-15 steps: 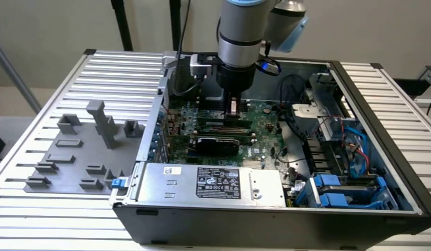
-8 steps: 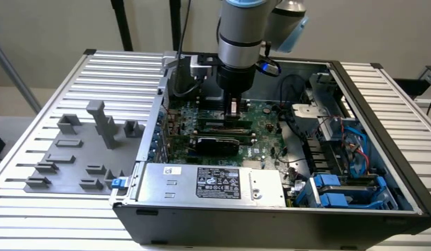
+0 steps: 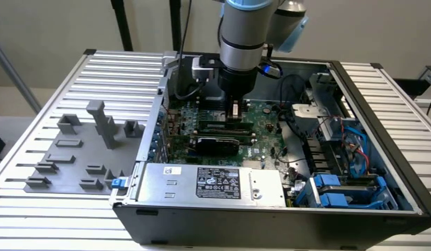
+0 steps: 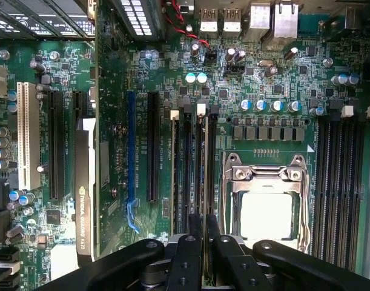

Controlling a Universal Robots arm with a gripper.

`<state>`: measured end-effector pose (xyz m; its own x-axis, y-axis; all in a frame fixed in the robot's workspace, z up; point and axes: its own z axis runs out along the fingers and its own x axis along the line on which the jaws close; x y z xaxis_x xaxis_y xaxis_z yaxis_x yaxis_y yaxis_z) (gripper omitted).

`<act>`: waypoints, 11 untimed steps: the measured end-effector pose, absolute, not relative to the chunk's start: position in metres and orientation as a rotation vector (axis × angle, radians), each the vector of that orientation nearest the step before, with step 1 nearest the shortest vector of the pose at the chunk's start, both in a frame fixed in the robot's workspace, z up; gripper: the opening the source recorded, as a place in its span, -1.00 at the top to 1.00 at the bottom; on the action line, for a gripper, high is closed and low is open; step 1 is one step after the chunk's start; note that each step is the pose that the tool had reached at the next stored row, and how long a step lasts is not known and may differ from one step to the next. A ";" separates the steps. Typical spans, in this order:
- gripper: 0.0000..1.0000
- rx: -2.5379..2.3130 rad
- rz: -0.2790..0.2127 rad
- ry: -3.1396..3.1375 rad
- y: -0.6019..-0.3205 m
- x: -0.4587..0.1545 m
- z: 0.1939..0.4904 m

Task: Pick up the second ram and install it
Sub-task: 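Insert the second ram into the second slot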

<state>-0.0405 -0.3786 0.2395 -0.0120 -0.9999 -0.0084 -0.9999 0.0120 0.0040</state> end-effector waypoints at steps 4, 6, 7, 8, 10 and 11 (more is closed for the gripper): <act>0.73 -2.206 0.014 2.233 -0.380 -0.040 0.238; 0.73 -2.206 0.014 2.233 -0.380 -0.040 0.237; 0.73 -2.206 0.014 2.232 -0.380 -0.040 0.237; 0.73 -2.206 0.014 2.233 -0.380 -0.040 0.236; 0.73 -2.206 0.014 2.233 -0.381 -0.040 0.235; 0.73 -2.206 0.014 2.233 -0.381 -0.040 0.234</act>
<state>-0.0405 -0.3807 0.2341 -0.0120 -0.9999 -0.0082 -0.9999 0.0120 0.0041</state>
